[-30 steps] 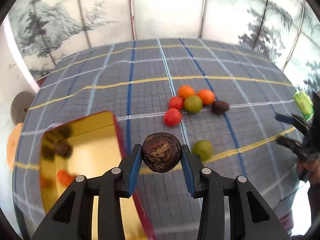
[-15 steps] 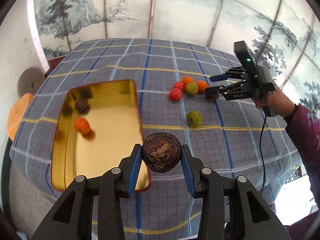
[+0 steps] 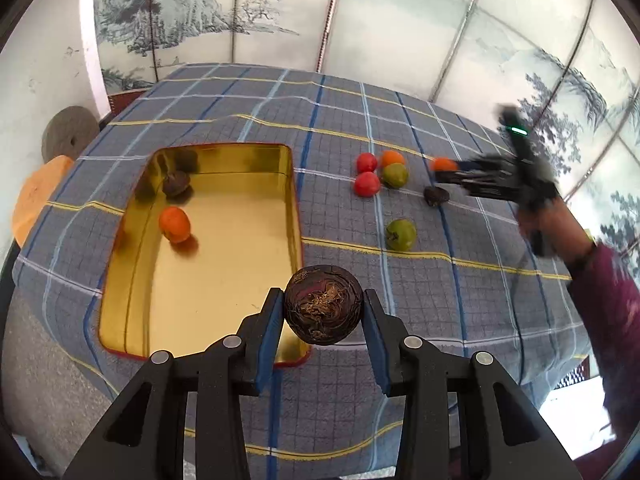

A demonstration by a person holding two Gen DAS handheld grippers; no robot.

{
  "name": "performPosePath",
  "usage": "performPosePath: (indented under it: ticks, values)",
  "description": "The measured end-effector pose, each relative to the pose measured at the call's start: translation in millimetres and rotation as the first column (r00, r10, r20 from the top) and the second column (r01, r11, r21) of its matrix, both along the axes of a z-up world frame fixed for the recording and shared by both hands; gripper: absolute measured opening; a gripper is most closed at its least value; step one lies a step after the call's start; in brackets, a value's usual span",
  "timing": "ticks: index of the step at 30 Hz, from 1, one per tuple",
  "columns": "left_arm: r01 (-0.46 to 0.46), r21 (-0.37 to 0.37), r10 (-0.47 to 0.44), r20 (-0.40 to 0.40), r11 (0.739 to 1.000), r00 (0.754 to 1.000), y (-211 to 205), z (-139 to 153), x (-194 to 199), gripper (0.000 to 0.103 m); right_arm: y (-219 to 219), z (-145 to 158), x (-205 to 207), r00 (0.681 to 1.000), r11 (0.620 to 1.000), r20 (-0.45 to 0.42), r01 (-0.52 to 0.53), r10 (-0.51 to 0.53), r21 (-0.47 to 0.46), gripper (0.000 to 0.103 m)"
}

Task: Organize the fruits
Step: 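Carry the dark brown fruit into the tin and release it with the left gripper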

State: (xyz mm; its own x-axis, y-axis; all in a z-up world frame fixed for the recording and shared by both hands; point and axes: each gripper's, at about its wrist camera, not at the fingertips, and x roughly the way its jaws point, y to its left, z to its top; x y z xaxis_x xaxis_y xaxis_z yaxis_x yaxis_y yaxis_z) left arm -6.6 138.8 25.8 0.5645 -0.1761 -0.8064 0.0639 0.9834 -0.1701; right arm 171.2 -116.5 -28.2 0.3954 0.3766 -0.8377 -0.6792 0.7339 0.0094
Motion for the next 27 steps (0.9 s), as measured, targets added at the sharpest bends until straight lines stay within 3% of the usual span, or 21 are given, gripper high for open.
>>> performPosePath:
  ticks: [5,8,16,27]
  values:
    - [-0.031,0.012,0.03,0.027,0.999,0.999,8,1,-4,0.04,-79,19,-57,0.971,0.959,0.03,0.23,-0.238,0.166,0.034]
    - [-0.043,0.033,0.041,0.044,0.999,0.998,8,1,-6,0.04,-112,18,-89,0.941,0.931,0.035,0.327,-0.337,0.164,0.034]
    - [-0.071,0.132,0.06,0.089,0.989,0.994,8,-4,-13,0.04,-138,-7,-121,0.908,0.9,-0.013,0.417,-0.419,0.13,0.034]
    - [-0.126,0.223,0.106,0.101,0.967,0.989,27,-20,-12,0.04,-141,-24,-128,0.88,0.861,-0.051,0.472,-0.472,0.19,0.034]
